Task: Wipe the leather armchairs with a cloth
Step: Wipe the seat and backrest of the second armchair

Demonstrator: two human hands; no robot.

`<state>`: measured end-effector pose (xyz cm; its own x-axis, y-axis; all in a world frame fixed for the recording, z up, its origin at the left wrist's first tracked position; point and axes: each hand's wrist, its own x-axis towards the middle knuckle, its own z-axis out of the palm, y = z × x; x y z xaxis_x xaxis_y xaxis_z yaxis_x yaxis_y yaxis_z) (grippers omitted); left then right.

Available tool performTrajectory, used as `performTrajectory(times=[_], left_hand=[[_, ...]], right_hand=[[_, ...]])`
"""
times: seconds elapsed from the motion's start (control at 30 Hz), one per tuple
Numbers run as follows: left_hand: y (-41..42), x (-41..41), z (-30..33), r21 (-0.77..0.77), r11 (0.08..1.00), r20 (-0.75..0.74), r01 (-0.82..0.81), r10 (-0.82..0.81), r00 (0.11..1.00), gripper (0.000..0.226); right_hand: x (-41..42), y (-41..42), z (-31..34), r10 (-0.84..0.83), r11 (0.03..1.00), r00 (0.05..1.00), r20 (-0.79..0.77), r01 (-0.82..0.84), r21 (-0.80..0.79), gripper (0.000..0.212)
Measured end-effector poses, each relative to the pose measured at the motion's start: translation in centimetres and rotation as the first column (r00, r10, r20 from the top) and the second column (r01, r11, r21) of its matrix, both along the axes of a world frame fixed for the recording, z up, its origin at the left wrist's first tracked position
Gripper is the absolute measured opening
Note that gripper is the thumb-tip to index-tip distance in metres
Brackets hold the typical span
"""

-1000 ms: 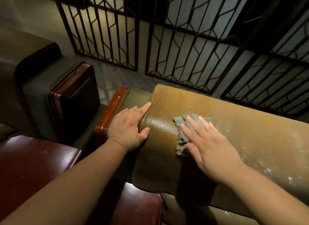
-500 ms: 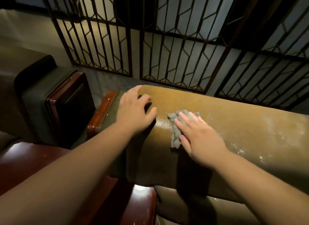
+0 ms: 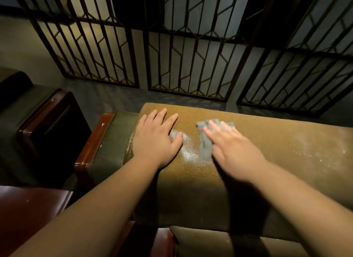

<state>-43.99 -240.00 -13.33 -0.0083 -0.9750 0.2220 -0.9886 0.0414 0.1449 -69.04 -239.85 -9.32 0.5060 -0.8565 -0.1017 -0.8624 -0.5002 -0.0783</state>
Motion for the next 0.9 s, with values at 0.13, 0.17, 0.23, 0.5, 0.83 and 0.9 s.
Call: performTrajectory(times=[0.13,0.17,0.23,0.5,0.83,0.9], left_hand=[[-0.2,-0.3,0.0,-0.003,1.000,0.002,0.004,-0.004,1.000,0.072],[-0.2,-0.4,0.0,-0.008,1.000,0.002,0.001,-0.001,1.000,0.072],[-0.3,-0.3,0.0,-0.015,1.000,0.002,0.006,-0.006,1.000,0.073],[-0.3,-0.2,-0.2,-0.021,1.000,0.005,0.007,-0.007,1.000,0.072],[-0.1,-0.4,0.1,-0.029,1.000,0.004,0.008,-0.008,1.000,0.072],[-0.1,-0.5,0.1,-0.032,0.999,-0.001,0.009,-0.009,1.000,0.071]], right_hand=[[0.1,-8.0,1.1,-0.358,0.927,0.931,-0.067,0.363,0.089,0.064],[0.6,-7.3,1.1,-0.335,0.938,0.940,-0.069,0.339,0.068,0.067],[1.7,-2.2,0.5,-0.196,0.980,0.980,-0.045,0.197,0.032,0.073],[-5.1,0.9,0.6,-0.243,0.970,0.970,-0.022,0.243,-0.012,0.065],[-3.7,8.8,-1.5,0.008,0.998,0.999,-0.036,-0.010,-0.061,0.083],[-6.5,4.9,-1.0,-0.160,0.983,0.987,-0.002,0.159,-0.091,0.083]])
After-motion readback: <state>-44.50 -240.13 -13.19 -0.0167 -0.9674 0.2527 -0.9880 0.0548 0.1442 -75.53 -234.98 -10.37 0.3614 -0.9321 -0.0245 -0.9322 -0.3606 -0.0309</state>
